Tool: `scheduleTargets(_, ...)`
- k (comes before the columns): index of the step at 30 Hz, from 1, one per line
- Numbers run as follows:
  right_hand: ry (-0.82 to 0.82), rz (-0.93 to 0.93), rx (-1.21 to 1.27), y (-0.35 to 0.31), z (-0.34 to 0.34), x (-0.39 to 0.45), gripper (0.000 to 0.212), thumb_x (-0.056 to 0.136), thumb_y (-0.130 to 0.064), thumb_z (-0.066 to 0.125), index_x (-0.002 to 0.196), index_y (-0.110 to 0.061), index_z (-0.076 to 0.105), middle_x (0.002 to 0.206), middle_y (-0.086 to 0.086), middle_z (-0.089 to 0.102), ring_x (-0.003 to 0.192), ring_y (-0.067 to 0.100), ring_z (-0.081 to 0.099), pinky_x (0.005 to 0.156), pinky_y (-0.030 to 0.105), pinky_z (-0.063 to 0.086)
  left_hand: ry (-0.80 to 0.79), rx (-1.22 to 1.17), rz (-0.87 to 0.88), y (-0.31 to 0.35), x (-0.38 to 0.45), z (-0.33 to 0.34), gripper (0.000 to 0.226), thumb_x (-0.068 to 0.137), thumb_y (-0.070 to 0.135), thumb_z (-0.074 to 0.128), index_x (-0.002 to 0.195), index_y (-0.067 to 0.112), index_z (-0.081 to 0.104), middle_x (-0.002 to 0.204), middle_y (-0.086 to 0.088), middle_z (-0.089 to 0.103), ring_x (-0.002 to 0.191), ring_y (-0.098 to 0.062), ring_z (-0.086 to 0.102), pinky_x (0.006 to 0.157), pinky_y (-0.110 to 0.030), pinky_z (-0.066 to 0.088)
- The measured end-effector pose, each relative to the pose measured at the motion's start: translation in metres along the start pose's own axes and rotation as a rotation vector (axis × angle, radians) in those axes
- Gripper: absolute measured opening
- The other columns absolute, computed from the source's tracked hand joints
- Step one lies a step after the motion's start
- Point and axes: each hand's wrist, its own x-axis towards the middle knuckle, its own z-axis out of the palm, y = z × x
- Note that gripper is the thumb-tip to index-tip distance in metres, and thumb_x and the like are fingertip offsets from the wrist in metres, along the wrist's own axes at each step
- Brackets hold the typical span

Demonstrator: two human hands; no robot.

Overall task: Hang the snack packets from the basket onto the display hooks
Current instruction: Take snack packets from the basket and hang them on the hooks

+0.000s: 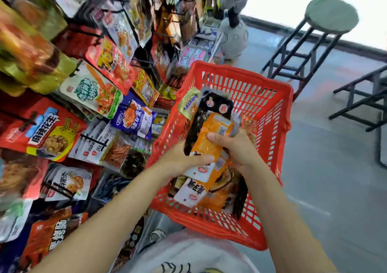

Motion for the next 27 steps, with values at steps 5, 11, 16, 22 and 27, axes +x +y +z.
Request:
scheduleTargets(5, 0.135, 0.112, 0.07, 0.015, -0.002, -0.003, 0.069, 0.082, -0.053, 0.078, 0.14, -0.024, 0.055, 0.125, 0.0, 0.071, 0.111, 0.023, 0.069, 0.091, 0.048, 0.058, 0.013, -0.085, -0.044, -0.012, 0.01, 0.008, 0.04, 0.084, 0.028, 0.082, 0.12, 0.028, 0.064, 0.112, 0.007, 0.075, 0.094, -0.009, 0.073, 0.081, -0.027, 0.058)
scheduleTargets(11, 0.36, 0.148, 0.03, 0.015, -0.015, -0.012, 0.093, 0.073, -0.079, 0.068, 0.146, -0.023, 0.049, 0.134, -0.006, 0.059, 0.123, 0.018, 0.055, 0.103, 0.047, 0.044, 0.078, -0.216, -0.093, -0.027, 0.008, 0.005, 0.047, 0.078, 0.031, 0.083, 0.121, 0.027, 0.065, 0.118, 0.002, 0.074, 0.105, -0.018, 0.072, 0.093, -0.04, 0.055)
scheduleTargets(16, 0.335, 0.039, -0.232, 0.011, -0.021, -0.022, 0.049, 0.101, -0.047, 0.052, 0.143, -0.02, 0.055, 0.141, -0.002, 0.057, 0.13, 0.017, 0.052, 0.107, 0.038, 0.042, 0.192, -0.464, -0.048, -0.027, 0.007, -0.005, 0.097, 0.054, 0.045, 0.098, 0.139, 0.02, 0.057, 0.129, -0.006, 0.069, 0.114, -0.03, 0.068, 0.101, -0.055, 0.051)
scheduleTargets(22, 0.086, -0.047, -0.408, 0.009, -0.004, -0.032, 0.061, 0.075, -0.054, 0.077, 0.127, -0.031, 0.056, 0.133, -0.013, 0.055, 0.12, 0.005, 0.051, 0.1, 0.035, 0.046, 0.202, -0.579, -0.006, -0.015, 0.01, 0.001, 0.07, 0.068, 0.025, 0.079, 0.134, 0.013, 0.057, 0.113, -0.012, 0.074, 0.09, -0.028, 0.075, 0.067, -0.038, 0.06)
scheduleTargets(27, 0.109, -0.034, -0.315, 0.012, -0.011, -0.03, 0.03, 0.085, -0.032, 0.079, 0.11, -0.032, 0.064, 0.122, -0.014, 0.064, 0.119, 0.01, 0.056, 0.104, 0.045, 0.046, 0.123, -0.63, -0.041, -0.015, 0.009, 0.002, 0.077, 0.073, 0.02, 0.087, 0.141, 0.012, 0.051, 0.111, -0.013, 0.074, 0.09, -0.028, 0.075, 0.064, -0.036, 0.06)
